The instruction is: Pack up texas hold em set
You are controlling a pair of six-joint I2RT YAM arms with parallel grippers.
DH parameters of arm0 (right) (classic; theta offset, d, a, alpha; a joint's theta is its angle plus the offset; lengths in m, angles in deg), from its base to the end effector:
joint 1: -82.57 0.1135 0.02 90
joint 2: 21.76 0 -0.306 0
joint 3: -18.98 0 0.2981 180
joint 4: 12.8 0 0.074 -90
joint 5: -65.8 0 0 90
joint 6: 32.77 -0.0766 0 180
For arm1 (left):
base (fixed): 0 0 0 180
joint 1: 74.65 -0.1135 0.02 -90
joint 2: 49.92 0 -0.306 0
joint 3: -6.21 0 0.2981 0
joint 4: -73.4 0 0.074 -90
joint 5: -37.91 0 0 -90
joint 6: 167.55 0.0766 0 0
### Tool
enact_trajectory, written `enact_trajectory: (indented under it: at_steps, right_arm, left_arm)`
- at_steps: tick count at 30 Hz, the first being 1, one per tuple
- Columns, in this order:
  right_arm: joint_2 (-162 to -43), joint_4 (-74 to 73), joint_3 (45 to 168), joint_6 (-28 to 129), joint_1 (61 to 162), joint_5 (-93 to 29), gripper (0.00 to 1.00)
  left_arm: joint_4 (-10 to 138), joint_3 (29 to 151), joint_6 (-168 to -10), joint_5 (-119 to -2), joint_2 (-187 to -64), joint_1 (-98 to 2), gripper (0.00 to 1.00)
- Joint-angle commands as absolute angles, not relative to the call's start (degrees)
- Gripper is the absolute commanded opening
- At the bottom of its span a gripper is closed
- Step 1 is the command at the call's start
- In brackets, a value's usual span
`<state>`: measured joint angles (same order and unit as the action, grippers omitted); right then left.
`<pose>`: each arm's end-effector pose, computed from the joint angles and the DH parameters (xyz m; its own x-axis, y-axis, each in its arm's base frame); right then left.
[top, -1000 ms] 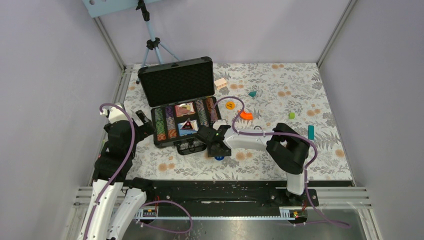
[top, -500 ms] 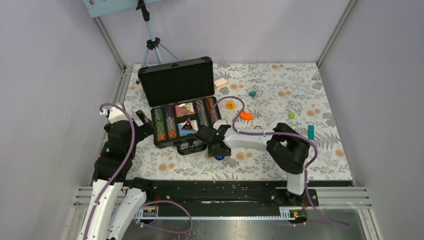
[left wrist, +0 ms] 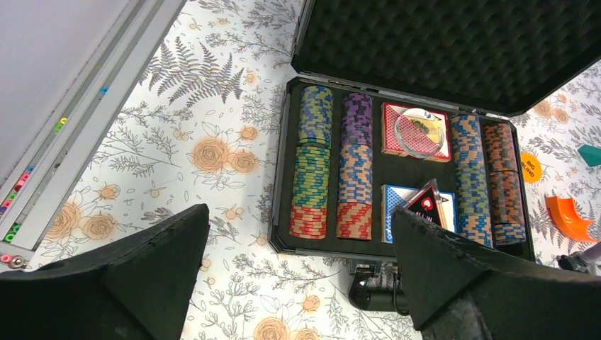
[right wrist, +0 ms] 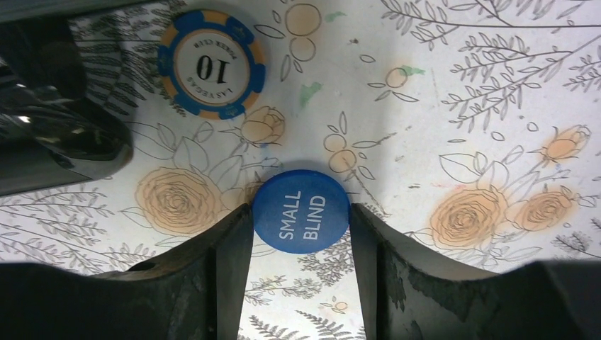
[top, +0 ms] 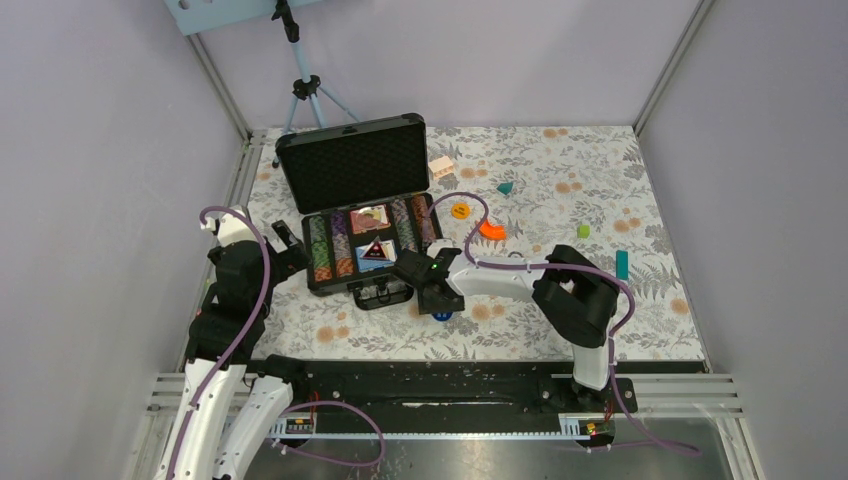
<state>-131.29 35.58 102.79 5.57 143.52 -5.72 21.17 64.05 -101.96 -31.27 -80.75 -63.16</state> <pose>0.2305 0.3650 0.1315 -0.9069 -0.1008 -0.4090 -0.1219 0.9922 0.0258 0.1569 -0.0041 0.3437 -0.3270 -0.3277 -0.8864 -0.2900 0.9275 -0.2360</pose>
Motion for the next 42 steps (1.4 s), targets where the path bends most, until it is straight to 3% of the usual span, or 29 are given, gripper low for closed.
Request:
enact_trajectory:
  at_steps: [1, 21, 34, 42]
  right_arm:
    - [-129.5, 42.2, 103.2, 6.7, 142.9, -3.5, 0.58]
    - [-127.1, 47.2, 113.0, 11.1, 142.8, -1.2, 0.59]
    - [-140.4, 53.0, 137.8, 19.0, 142.4, -1.3, 0.59]
    - [-154.5, 57.4, 162.1, 25.7, 141.6, -1.6, 0.59]
  left_arm:
    - [23.5, 63.8, -101.3, -31.4, -80.3, -62.9, 0.99]
    - [23.6, 63.8, -101.2, -31.3, -80.1, -62.9, 0.99]
    - [23.5, 63.7, -101.2, -31.1, -79.9, -62.9, 0.99]
    - [23.5, 63.6, -101.2, -31.2, -80.1, -62.8, 0.99]
